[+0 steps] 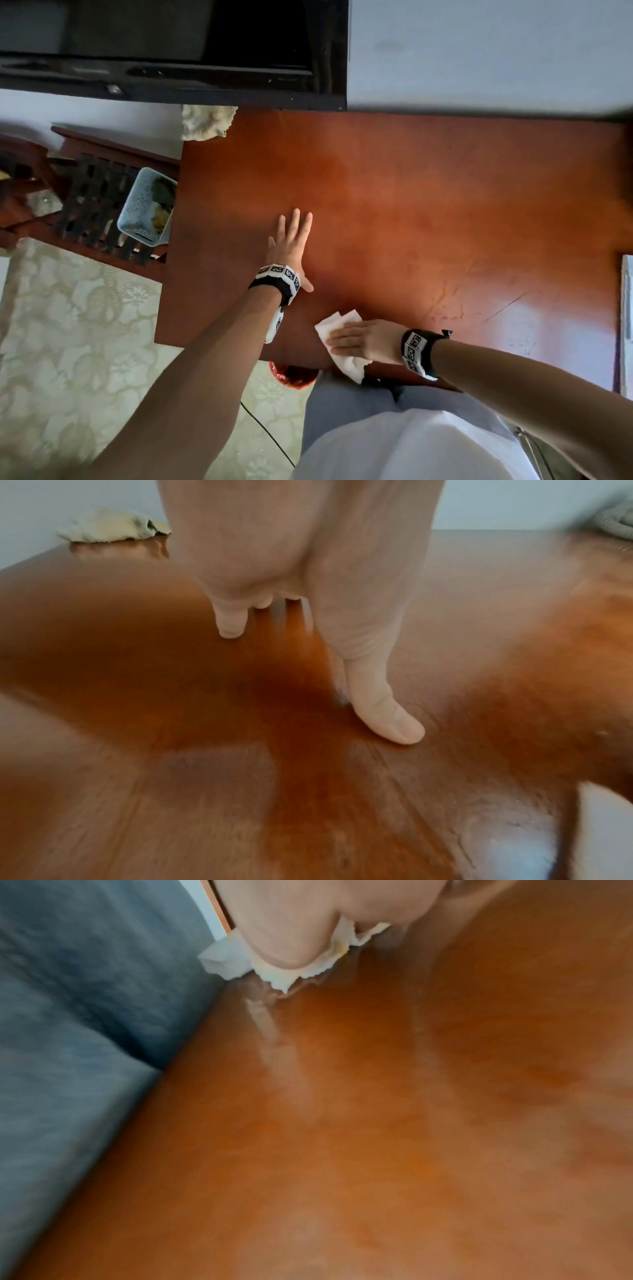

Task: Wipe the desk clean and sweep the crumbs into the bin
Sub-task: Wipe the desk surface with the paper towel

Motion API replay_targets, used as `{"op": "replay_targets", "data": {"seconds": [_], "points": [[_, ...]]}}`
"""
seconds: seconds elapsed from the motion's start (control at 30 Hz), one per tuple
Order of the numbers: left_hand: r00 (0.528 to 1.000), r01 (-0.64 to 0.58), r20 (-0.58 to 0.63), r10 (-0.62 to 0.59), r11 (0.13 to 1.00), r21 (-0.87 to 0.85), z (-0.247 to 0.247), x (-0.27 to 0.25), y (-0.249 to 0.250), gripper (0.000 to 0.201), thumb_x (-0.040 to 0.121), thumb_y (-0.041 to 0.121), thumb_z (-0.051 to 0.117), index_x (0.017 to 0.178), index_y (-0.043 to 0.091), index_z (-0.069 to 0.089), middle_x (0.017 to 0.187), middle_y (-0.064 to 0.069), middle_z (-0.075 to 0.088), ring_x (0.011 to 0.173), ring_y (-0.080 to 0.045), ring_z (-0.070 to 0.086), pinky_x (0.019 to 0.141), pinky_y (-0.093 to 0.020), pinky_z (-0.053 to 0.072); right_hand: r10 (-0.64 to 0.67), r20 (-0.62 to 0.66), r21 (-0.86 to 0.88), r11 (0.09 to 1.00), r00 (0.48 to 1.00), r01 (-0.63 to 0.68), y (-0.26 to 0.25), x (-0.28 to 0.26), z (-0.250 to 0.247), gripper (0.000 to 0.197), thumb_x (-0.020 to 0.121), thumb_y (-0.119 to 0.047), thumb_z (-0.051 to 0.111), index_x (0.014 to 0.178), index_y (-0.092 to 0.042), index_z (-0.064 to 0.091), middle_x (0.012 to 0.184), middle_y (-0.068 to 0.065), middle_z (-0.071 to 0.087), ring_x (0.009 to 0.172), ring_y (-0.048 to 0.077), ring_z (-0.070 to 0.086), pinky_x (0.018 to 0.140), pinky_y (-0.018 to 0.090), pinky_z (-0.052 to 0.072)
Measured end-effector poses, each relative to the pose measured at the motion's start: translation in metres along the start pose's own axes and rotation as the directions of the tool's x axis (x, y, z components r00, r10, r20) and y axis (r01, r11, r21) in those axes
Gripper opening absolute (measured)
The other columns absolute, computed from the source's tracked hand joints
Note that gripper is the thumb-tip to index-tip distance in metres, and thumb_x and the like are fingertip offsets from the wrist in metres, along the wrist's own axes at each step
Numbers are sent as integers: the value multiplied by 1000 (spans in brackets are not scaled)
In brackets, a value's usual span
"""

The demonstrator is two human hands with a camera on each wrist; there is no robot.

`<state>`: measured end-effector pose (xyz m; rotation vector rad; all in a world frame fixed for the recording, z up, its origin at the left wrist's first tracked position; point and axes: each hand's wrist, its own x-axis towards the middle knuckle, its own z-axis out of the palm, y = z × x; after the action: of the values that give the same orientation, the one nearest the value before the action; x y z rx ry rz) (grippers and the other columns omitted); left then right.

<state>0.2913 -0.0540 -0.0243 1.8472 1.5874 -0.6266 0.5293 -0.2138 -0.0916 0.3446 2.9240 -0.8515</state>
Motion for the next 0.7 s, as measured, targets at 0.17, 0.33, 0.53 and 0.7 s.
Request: {"op": "replay_targets", "data": {"seconds": [0.17,0.33,0.53,0.7], "points": [[1000,-6,-4,6,1000,-3,3,3,-4,175,36,45,103,156,36,-25,163,7,-34,153,-33,-21,117,-69,16,219,-115,16,976,969,-219,97,10,-71,74,84,6,61,151,-20,40,161,-6,27,149,9,18,120,33,26],[1000,2,-11,-2,1000,-25,4,5,-6,175,34,45,103,155,40,-23,163,10,-32,154,-30,-21,118,-68,13,625,-236,32,770,744,-637,237,33,-176,57,100,-31,19,156,-19,13,164,2,19,152,22,14,120,45,26],[999,22,-25,-23,999,-45,3,6,-7,175,33,41,104,156,42,-21,164,12,-31,154,-29,-20,117,-68,13,764,-332,72,605,553,-793,313,59,-241,50,106,-22,36,155,-13,27,163,4,22,150,21,18,120,40,25],[1000,23,-17,-24,998,-57,4,7,-7,175,33,40,104,155,43,-21,163,13,-31,154,-28,-21,117,-68,12,804,-310,90,556,507,-827,299,60,-227,51,106,-26,26,156,-18,23,165,-1,14,150,24,19,110,42,37]]}}
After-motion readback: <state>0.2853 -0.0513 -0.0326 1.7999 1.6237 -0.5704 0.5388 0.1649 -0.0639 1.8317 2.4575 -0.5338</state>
